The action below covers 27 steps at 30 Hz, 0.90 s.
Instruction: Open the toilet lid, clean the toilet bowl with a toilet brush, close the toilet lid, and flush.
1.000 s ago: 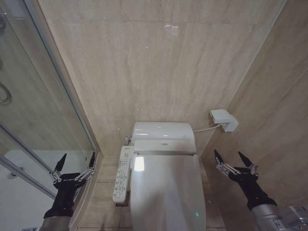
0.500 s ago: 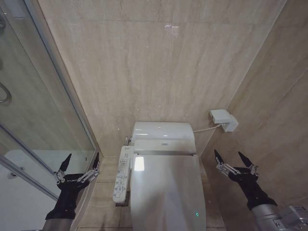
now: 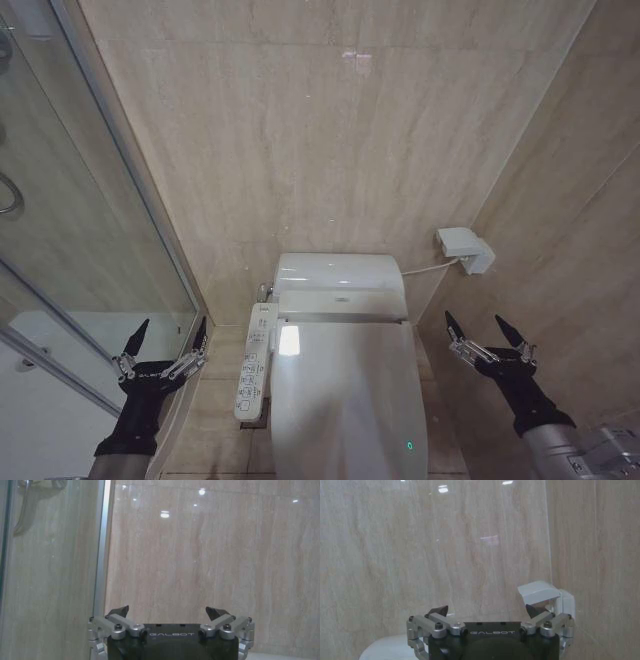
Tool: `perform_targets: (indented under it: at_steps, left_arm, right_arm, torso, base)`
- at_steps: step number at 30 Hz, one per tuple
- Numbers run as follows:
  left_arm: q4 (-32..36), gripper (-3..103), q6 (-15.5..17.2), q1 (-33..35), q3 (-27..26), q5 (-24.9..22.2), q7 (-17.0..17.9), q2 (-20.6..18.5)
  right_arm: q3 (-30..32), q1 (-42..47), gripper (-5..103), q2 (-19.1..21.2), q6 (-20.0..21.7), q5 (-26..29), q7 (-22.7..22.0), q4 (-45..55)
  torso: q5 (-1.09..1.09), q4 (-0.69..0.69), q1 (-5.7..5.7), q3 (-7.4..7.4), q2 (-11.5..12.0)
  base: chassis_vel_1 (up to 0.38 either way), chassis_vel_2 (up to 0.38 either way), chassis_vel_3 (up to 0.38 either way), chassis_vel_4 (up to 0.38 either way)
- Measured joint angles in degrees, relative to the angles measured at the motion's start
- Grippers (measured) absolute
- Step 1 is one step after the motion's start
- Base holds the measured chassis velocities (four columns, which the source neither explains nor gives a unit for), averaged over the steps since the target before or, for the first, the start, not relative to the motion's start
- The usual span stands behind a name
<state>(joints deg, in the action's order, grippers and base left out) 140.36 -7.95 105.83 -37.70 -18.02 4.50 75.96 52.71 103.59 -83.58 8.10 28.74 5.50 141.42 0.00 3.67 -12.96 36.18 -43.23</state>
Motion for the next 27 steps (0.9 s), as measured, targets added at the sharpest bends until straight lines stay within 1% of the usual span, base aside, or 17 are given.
perform_targets:
  at_steps: [10, 16, 19, 22, 27]
  left_arm:
    - [0.0, 100, 0.0, 0.0, 0.0, 0.0, 0.0, 0.0]
    - [-0.1, 100, 0.0, 0.0, 0.0, 0.0, 0.0, 0.0]
    - [-0.1, 100, 0.0, 0.0, 0.0, 0.0, 0.0, 0.0]
    - [-0.1, 100, 0.0, 0.0, 0.0, 0.0, 0.0, 0.0]
    - [-0.1, 100, 0.0, 0.0, 0.0, 0.0, 0.0, 0.0]
  right_arm:
    - [0.0, 0.0, 100, 0.0, 0.0, 0.0, 0.0, 0.0]
    - [0.0, 0.0, 100, 0.0, 0.0, 0.0, 0.0, 0.0]
    - [0.0, 0.0, 100, 0.0, 0.0, 0.0, 0.0, 0.0]
    - [0.0, 0.0, 100, 0.0, 0.0, 0.0, 0.0, 0.0]
    - [0.0, 0.0, 100, 0.0, 0.0, 0.0, 0.0, 0.0]
  torso:
    - [-0.01, -0.01, -0.02, 0.01, 0.0]
    - [0.01, 0.01, 0.00, 0.00, 0.0]
    - [0.01, -0.01, 0.02, -0.01, 0.0]
    - [0.00, 0.00, 0.03, -0.01, 0.0]
    - [0.00, 0.01, 0.00, 0.00, 0.0]
  base:
    - [0.011, -0.015, -0.011, 0.021]
    - [0.124, -0.137, -0.132, 0.138]
    - [0.158, -0.161, -0.165, 0.191]
    - [0.151, -0.129, -0.141, 0.162]
    - [0.096, -0.114, -0.104, 0.087]
